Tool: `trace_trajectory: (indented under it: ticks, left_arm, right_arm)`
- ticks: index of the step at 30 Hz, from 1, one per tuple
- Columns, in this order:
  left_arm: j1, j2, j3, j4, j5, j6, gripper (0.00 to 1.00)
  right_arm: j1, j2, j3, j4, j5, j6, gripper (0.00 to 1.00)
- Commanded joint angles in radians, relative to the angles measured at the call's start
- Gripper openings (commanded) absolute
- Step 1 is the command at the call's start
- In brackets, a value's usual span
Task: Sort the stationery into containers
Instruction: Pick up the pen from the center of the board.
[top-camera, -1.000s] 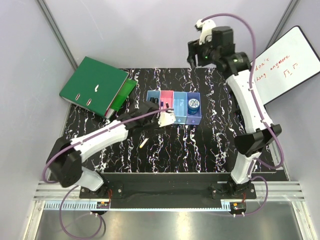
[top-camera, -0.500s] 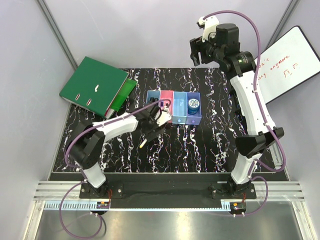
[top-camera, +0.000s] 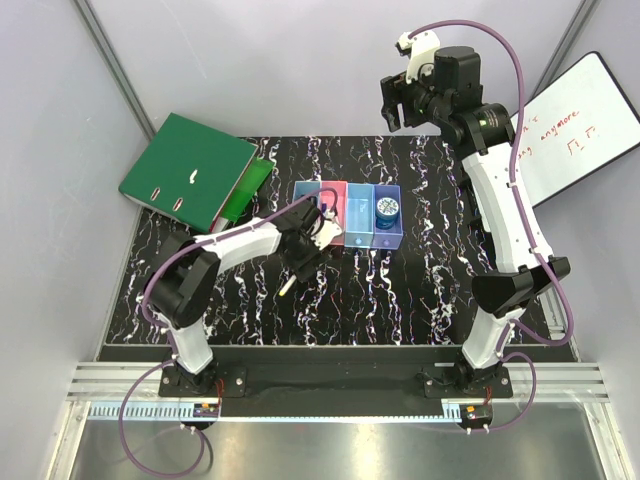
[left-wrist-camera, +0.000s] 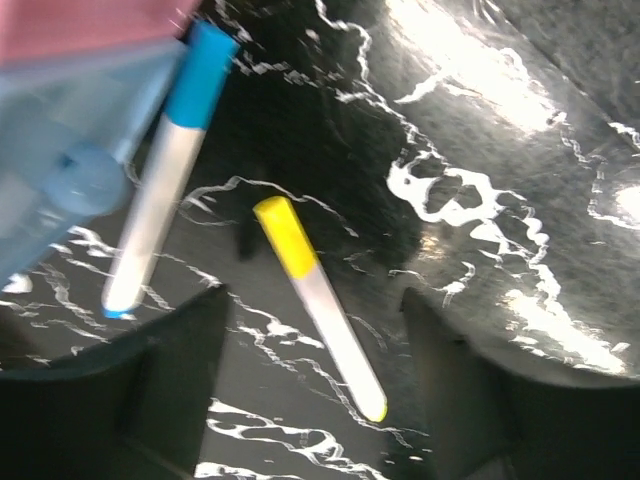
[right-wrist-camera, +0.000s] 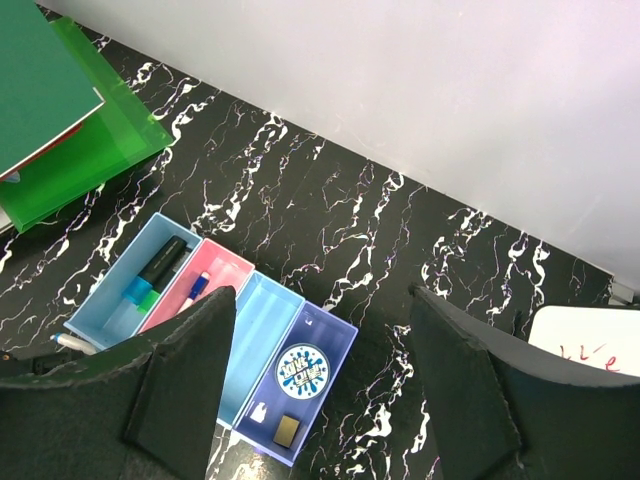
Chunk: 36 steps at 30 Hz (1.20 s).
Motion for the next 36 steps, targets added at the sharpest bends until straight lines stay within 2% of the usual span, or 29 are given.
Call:
trace_trajectory:
  ticks: [1,2,3,5,11,12,14,15,16,24,32,36]
  left_arm:
    - [0.009,0.024,0.040,-0.037,0.064,-0.057,0.64]
    - [0.009,0.032,0.044,-0.042,0.064,-0.060,0.59]
    - [0.009,0.049,0.047,-0.048,0.062,-0.063,0.49]
    - [0.007,0.067,0.055,-0.051,0.053,-0.074,0.39]
    - [0.009,0.122,0.066,-0.054,0.019,-0.098,0.36]
    - [0.009,0.125,0.064,-0.054,0.018,-0.101,0.33]
    - [0.009,0.138,0.064,-0.054,0.015,-0.109,0.20]
    - [0.009,0.139,0.064,-0.057,0.015,-0.111,0.03]
    - [0.009,0.141,0.064,-0.056,0.012,-0.111,0.00]
    - [0.009,-0.003,0.098,-0.117,0.045,-0.091,0.00]
    - [0.013,-0.149,0.328,-0.179,0.206,-0.086,0.00]
    - [0.022,-0.109,0.477,-0.169,0.306,-0.112,0.00]
  right_arm:
    - [0.004,-0.045,0.032,0.010,0.011,0.019,0.78]
    - [0.004,-0.044,0.037,0.010,0.010,0.021,0.78]
    - [0.004,-0.043,0.040,0.010,0.008,0.025,0.78]
    - [0.004,-0.042,0.047,0.010,0.004,0.028,0.78]
    - [0.004,-0.043,0.069,0.010,-0.008,0.039,0.79]
    - [0.004,-0.045,0.070,0.010,-0.008,0.039,0.79]
    - [0.004,-0.047,0.070,0.008,-0.010,0.044,0.79]
    - [0.004,-0.048,0.069,0.010,-0.010,0.044,0.79]
    - [0.005,-0.050,0.069,0.010,-0.012,0.044,0.79]
    - [0.004,-0.071,0.052,0.010,0.016,0.030,0.79]
    - [0.002,-0.155,-0.063,0.036,0.125,-0.013,0.79]
    - [0.001,-0.214,-0.160,0.063,0.194,-0.044,0.79]
